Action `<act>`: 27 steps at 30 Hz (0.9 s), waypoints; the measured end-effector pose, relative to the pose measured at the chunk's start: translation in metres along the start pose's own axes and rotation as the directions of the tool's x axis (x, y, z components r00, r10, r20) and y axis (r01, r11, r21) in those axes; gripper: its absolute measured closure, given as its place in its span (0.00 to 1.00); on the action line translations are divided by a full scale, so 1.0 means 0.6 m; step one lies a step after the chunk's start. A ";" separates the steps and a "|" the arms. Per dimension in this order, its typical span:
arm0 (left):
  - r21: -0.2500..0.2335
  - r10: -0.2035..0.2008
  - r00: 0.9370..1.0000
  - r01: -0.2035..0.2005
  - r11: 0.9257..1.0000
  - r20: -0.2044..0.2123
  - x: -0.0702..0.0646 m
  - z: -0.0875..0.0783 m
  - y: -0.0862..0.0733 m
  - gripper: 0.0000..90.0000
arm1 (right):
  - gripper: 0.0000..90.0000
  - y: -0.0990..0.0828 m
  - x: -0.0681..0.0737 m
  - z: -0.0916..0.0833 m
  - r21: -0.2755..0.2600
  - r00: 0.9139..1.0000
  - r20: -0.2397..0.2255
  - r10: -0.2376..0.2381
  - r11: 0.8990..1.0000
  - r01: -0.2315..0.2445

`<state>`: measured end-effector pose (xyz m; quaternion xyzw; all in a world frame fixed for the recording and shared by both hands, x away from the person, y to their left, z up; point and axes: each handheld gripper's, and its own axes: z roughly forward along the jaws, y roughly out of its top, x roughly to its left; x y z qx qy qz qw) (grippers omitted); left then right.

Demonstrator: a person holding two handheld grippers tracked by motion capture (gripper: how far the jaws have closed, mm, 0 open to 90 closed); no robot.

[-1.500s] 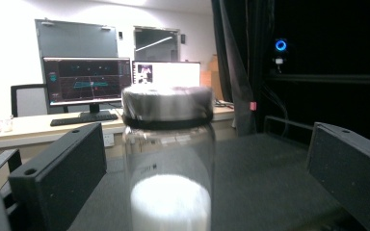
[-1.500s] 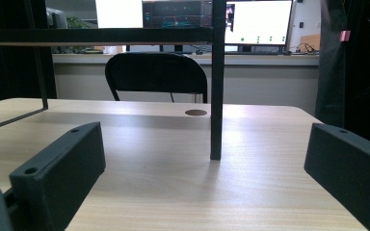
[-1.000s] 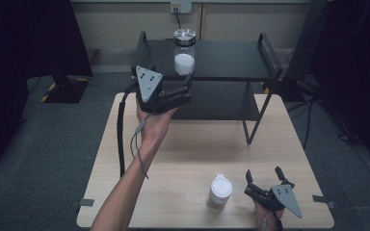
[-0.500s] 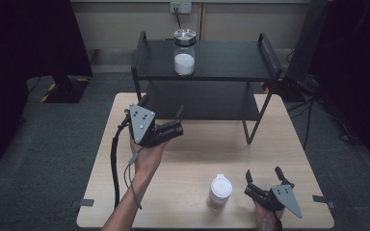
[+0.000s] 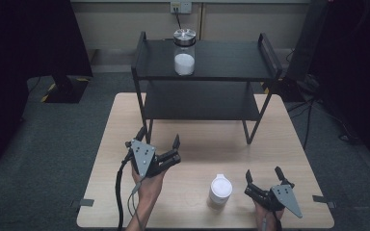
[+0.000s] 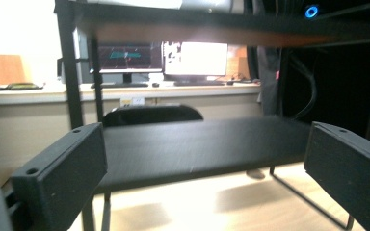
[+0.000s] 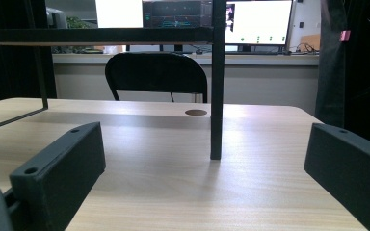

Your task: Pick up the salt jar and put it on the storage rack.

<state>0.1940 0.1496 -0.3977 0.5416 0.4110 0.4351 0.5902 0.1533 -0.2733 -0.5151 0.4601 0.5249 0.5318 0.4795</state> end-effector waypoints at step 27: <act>0.045 0.015 0.982 -0.007 0.999 -0.190 0.013 -0.082 -0.178 0.01 | 0.00 0.000 0.005 0.000 0.001 1.000 0.015 0.000 1.000 0.000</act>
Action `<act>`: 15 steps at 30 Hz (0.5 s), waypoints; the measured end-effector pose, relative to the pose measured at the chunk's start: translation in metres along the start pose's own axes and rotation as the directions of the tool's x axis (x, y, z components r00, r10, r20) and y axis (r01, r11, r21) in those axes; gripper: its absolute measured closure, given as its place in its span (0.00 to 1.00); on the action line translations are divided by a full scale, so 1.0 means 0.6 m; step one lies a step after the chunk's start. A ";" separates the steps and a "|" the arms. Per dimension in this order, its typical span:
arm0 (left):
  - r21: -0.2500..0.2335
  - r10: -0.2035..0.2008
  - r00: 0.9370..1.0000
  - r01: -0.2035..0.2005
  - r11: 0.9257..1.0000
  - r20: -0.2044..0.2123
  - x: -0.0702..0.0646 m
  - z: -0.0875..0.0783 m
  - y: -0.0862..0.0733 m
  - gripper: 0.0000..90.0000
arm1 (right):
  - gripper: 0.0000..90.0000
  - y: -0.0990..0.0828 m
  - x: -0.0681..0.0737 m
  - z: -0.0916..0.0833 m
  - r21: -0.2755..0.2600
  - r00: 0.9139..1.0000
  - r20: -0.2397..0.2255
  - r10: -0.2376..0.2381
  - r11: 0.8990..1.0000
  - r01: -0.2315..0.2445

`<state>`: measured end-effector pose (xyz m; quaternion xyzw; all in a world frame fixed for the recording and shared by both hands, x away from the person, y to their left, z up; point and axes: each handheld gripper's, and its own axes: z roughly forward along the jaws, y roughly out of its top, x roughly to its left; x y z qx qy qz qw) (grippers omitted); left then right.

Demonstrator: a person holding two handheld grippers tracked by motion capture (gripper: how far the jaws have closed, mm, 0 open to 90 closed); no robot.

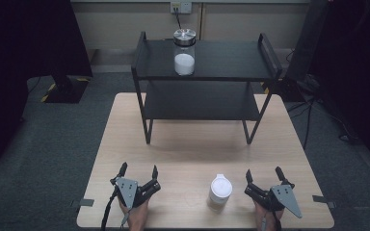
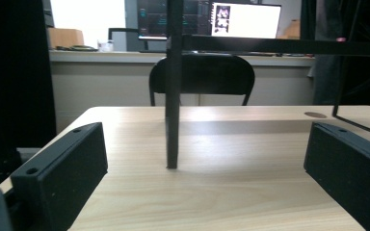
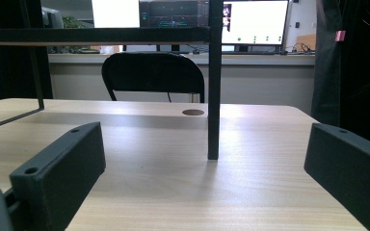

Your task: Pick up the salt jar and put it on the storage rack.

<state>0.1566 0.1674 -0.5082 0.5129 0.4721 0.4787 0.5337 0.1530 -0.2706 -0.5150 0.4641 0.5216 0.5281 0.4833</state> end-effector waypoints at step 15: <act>0.016 -0.003 1.000 0.003 1.000 0.000 -0.004 0.006 -0.013 0.00 | 0.00 0.000 -0.001 0.000 0.000 1.000 -0.003 0.000 1.000 0.000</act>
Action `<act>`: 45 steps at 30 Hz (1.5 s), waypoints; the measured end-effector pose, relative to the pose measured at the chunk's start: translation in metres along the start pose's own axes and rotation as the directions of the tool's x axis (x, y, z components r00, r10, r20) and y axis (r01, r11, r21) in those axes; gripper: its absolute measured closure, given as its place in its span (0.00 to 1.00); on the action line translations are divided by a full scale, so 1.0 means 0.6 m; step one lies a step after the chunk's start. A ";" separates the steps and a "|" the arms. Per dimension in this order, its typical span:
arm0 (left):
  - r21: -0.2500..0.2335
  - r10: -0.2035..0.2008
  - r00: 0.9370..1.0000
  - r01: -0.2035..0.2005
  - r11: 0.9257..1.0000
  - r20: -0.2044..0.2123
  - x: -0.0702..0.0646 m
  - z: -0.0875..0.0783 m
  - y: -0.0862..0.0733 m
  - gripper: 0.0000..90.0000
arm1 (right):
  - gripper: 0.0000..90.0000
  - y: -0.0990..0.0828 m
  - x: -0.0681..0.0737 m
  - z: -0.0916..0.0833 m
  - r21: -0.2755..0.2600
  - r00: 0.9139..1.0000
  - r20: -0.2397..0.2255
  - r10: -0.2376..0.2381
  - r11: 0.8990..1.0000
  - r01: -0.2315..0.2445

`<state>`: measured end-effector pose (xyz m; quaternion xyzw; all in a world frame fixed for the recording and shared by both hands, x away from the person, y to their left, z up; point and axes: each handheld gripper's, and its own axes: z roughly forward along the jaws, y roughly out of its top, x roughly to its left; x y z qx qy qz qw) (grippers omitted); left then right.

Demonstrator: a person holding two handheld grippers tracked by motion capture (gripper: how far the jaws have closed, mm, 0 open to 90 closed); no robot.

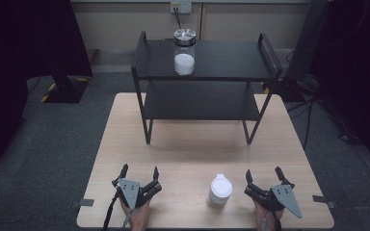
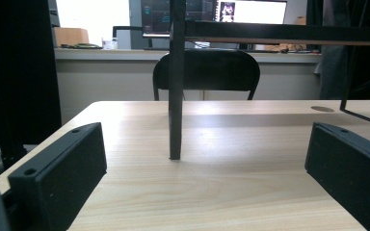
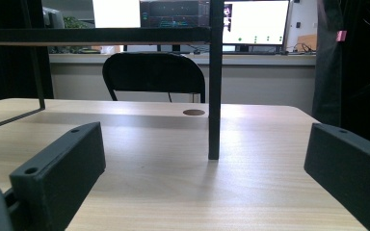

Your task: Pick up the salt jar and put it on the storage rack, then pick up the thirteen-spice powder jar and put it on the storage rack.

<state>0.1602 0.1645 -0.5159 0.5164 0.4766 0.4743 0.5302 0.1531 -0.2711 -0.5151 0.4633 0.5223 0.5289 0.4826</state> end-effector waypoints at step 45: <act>-0.007 0.010 1.000 -0.010 1.000 -0.006 -0.004 0.000 -0.002 0.00 | 0.00 0.038 -0.001 -0.013 -0.074 0.998 -0.063 0.017 0.997 -0.022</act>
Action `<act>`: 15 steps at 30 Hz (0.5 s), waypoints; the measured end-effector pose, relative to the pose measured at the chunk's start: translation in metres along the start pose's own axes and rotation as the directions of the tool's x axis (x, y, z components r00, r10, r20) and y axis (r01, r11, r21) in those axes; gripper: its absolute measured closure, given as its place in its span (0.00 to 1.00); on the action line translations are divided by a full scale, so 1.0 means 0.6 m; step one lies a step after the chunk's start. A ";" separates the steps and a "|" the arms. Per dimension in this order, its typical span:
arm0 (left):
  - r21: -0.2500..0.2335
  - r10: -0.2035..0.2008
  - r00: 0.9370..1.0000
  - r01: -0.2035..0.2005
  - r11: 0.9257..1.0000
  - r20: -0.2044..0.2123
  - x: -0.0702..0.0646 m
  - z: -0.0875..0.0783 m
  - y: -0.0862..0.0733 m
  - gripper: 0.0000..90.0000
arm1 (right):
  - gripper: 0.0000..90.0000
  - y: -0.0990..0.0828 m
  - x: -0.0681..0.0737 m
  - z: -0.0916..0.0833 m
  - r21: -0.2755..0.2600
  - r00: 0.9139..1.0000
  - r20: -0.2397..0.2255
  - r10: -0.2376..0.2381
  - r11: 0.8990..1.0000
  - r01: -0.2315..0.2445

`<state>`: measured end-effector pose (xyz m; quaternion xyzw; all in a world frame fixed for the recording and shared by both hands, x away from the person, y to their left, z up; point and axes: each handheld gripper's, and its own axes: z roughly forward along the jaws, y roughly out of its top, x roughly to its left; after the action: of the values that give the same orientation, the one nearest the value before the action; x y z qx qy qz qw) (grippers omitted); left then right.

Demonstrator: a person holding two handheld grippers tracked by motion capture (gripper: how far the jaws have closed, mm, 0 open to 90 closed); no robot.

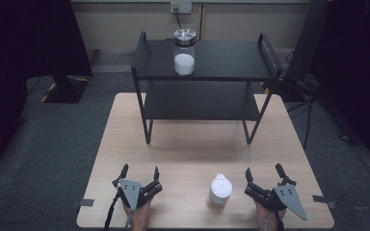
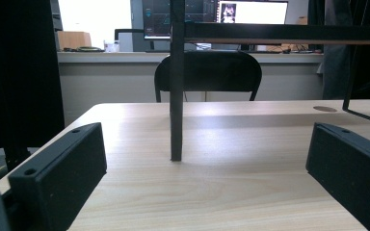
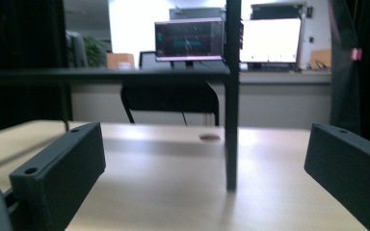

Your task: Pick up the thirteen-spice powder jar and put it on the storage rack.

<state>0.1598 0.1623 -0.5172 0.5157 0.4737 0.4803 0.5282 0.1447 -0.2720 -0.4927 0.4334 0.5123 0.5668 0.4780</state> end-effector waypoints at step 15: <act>0.000 0.000 1.000 0.000 1.000 -0.008 -0.003 0.000 0.000 0.00 | 0.00 0.075 0.052 -0.029 -0.088 0.967 -0.249 0.058 0.993 -0.083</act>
<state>0.1597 0.1608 -0.5172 0.5138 0.4759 0.4823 0.5262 0.1184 -0.2451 -0.4498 0.3537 0.5237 0.6572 0.4108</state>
